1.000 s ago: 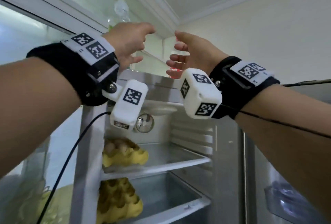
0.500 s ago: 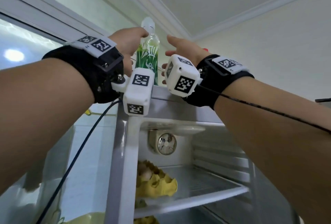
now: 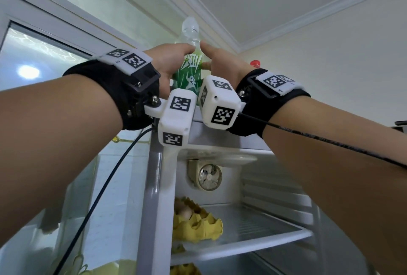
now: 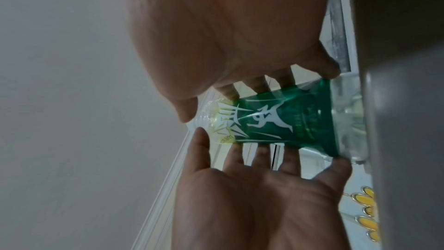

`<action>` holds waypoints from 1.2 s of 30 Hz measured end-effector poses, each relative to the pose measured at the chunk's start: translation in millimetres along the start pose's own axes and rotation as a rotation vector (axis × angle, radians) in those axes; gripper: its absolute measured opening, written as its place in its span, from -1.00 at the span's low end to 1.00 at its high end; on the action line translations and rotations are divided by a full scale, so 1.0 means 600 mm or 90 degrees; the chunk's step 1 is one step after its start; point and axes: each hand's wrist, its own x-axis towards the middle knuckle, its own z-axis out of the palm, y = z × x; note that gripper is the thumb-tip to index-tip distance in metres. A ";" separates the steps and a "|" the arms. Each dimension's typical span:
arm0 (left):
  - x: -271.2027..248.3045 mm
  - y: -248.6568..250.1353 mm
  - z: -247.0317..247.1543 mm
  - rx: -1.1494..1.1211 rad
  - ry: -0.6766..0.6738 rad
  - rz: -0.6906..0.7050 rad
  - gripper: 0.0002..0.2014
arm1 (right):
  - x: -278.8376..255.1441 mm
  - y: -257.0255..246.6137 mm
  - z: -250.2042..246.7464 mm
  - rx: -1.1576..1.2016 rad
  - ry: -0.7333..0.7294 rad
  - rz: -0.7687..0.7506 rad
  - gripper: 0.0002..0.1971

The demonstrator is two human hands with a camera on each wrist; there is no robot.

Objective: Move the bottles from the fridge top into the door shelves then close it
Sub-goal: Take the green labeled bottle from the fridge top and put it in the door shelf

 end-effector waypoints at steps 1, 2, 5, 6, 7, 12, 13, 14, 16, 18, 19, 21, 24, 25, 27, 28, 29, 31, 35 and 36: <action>-0.003 0.003 0.002 -0.002 0.004 0.006 -0.73 | -0.004 0.000 0.000 0.042 -0.007 0.006 -0.50; -0.007 0.008 0.005 0.001 0.010 0.015 -0.74 | -0.010 -0.002 -0.002 0.072 -0.005 0.001 -0.50; -0.020 0.024 0.018 0.012 0.029 0.051 -0.75 | -0.025 -0.009 -0.012 0.060 0.028 -0.053 -0.52; -0.027 0.029 0.024 0.007 0.029 0.061 -0.77 | -0.032 -0.015 -0.015 0.041 0.052 -0.082 -0.53; -0.035 0.034 0.031 0.000 0.029 0.068 -0.78 | -0.038 -0.019 -0.020 0.012 0.073 -0.106 -0.56; -0.080 0.054 0.076 -0.017 -0.021 0.083 -0.82 | -0.087 -0.039 -0.051 -0.059 0.127 -0.144 -0.74; -0.090 0.058 0.086 -0.018 -0.036 0.080 -0.80 | -0.099 -0.041 -0.061 -0.078 0.131 -0.153 -0.78; -0.099 0.062 0.094 -0.013 -0.048 0.079 -0.78 | -0.110 -0.042 -0.068 -0.087 0.130 -0.165 -0.80; -0.117 0.067 0.122 0.000 -0.078 0.074 -0.75 | -0.140 -0.040 -0.089 -0.062 0.133 -0.181 -0.76; -0.133 0.069 0.147 0.001 -0.112 0.063 -0.72 | -0.172 -0.031 -0.109 -0.029 0.157 -0.184 -0.68; -0.141 0.068 0.163 -0.001 -0.132 0.053 -0.71 | -0.186 -0.026 -0.123 -0.027 0.176 -0.175 -0.64; -0.155 0.064 0.196 -0.010 -0.166 0.033 -0.70 | -0.217 -0.016 -0.152 -0.029 0.214 -0.143 -0.46; -0.174 0.055 0.246 -0.026 -0.205 -0.003 -0.74 | -0.270 -0.003 -0.195 -0.032 0.269 -0.100 -0.29; -0.179 0.051 0.263 -0.033 -0.213 -0.013 -0.77 | -0.288 0.000 -0.209 -0.032 0.283 -0.094 -0.27; -0.185 0.045 0.298 -0.043 -0.222 -0.015 -0.78 | -0.327 0.006 -0.231 -0.033 0.297 -0.084 -0.23; -0.189 0.043 0.316 -0.049 -0.223 -0.007 -0.74 | -0.347 0.009 -0.240 -0.032 0.298 -0.078 -0.22; -0.196 0.041 0.335 -0.054 -0.224 0.001 -0.61 | -0.368 0.012 -0.250 -0.029 0.298 -0.070 -0.22; -0.214 0.034 0.374 -0.059 -0.213 0.015 -0.17 | -0.412 0.020 -0.268 -0.027 0.300 -0.048 -0.23; -0.263 0.018 0.440 -0.037 -0.212 0.044 0.07 | -0.497 0.042 -0.299 -0.090 0.322 -0.009 -0.30; -0.276 0.014 0.454 -0.042 -0.223 0.042 -0.02 | -0.519 0.046 -0.307 -0.102 0.328 0.004 -0.31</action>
